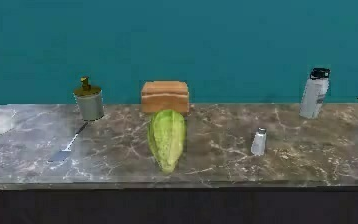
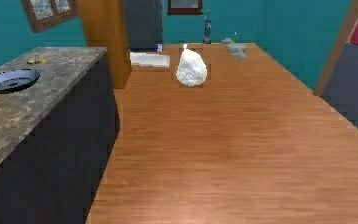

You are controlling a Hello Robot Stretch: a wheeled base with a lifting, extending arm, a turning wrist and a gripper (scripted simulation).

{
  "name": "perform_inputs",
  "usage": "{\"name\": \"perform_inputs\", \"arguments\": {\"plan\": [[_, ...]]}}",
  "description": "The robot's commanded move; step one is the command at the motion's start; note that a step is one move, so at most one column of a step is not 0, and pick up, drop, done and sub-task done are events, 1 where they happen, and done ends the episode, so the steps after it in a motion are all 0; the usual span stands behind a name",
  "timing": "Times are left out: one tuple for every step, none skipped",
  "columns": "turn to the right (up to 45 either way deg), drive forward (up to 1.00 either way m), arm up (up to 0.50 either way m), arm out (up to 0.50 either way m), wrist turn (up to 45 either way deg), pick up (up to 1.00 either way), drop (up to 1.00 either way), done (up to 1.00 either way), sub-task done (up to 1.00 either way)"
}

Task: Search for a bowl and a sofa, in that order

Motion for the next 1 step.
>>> {"name": "perform_inputs", "arguments": {"plan": [[45.0, 0.0, 0.0, 0.0, 0.0, 0.0, 0.0, 0.0, 0.0]]}}
